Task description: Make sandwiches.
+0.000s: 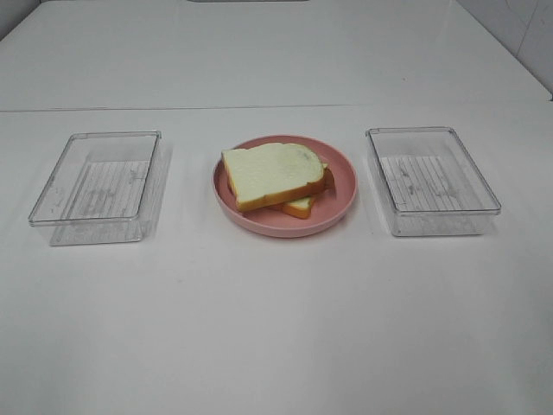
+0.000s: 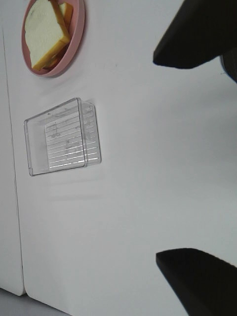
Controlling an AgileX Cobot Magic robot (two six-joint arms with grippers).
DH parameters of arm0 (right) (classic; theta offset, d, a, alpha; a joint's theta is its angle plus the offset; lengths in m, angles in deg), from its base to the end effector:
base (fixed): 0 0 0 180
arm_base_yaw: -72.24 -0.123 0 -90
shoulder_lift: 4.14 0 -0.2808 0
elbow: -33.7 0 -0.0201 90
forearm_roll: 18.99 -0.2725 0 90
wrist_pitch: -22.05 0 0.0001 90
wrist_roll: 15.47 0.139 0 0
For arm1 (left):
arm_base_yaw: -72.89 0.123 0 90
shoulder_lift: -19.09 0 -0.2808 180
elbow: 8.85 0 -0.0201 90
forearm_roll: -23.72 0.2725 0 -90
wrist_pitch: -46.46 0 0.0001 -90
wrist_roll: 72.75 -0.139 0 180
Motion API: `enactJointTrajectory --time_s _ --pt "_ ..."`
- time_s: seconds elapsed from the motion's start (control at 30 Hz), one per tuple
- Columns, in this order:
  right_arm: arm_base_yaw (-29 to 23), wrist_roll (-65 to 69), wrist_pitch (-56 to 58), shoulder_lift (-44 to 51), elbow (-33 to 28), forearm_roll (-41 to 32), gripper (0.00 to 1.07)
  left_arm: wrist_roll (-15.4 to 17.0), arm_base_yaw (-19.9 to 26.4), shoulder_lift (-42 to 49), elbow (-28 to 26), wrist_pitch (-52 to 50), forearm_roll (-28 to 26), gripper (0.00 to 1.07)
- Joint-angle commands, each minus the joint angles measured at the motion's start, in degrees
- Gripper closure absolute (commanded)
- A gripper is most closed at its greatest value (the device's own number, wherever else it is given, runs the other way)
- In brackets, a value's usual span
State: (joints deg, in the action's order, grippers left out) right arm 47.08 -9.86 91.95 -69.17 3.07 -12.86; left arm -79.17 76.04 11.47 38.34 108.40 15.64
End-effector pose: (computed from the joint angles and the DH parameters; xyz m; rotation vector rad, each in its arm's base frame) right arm 0.1772 0.0678 0.2368 -0.5214 2.8229 -0.0491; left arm 0.0570 -0.0141 0.2720 0.0684 2.0291 -0.0632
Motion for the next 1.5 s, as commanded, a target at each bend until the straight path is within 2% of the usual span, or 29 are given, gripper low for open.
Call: enactJointTrajectory --time_s 0.03,0.2,0.23,0.33,0.4,0.47,0.5,0.53,0.6,0.77,1.03,1.5 --pt "0.0 0.17 6.02 9.8 -6.59 0.69 0.12 0.06 0.06 0.69 0.11 -0.23 -0.46 0.16" --pt "1.95 0.11 6.25 19.08 -11.0 0.69 0.12 0.06 0.06 0.69 0.11 -0.23 -0.46 0.16" --pt "5.1 0.11 6.19 24.18 -13.06 0.8 0.12 0.06 0.06 0.69 0.11 -0.23 -0.46 0.16" --pt "6.53 -0.17 6.07 26.3 -13.87 0.8 0.12 0.06 0.06 0.69 0.11 -0.23 -0.46 0.16" --pt "12.43 -3.15 5.67 37.36 -16.04 0.57 0.12 0.06 0.06 0.69 0.11 -0.23 -0.46 0.16" --pt "13.58 -3.84 5.33 39.53 -16.27 0.52 0.12 0.06 0.06 0.69 0.11 -0.23 -0.46 0.16" --pt "16.39 -4.93 4.47 44.29 -16.62 0.06 0.12 0.06 0.06 0.69 0.11 -0.23 -0.46 0.16" --pt "16.39 -4.93 4.47 44.29 -16.62 0.06 0.12 0.06 0.06 0.69 0.11 -0.23 -0.46 0.16" --pt "19.82 -6.25 3.67 50.65 -16.62 -0.86 0.12 0.06 0.06 0.69 0.11 -0.23 -0.46 0.16" --pt "22.63 -6.25 1.26 56.49 -16.67 -2.58 0.12 0.06 0.06 0.69 0.11 -0.23 -0.46 0.16" --pt "22.63 -5.61 -6.82 59.3 -20.51 -2.86 0.12 0.06 0.06 0.69 0.11 -0.23 -0.46 0.16" --pt "22.63 -5.61 -6.88 59.3 -20.51 -2.86 0.12 0.06 0.06 0.69 0.11 -0.23 -0.46 0.16"
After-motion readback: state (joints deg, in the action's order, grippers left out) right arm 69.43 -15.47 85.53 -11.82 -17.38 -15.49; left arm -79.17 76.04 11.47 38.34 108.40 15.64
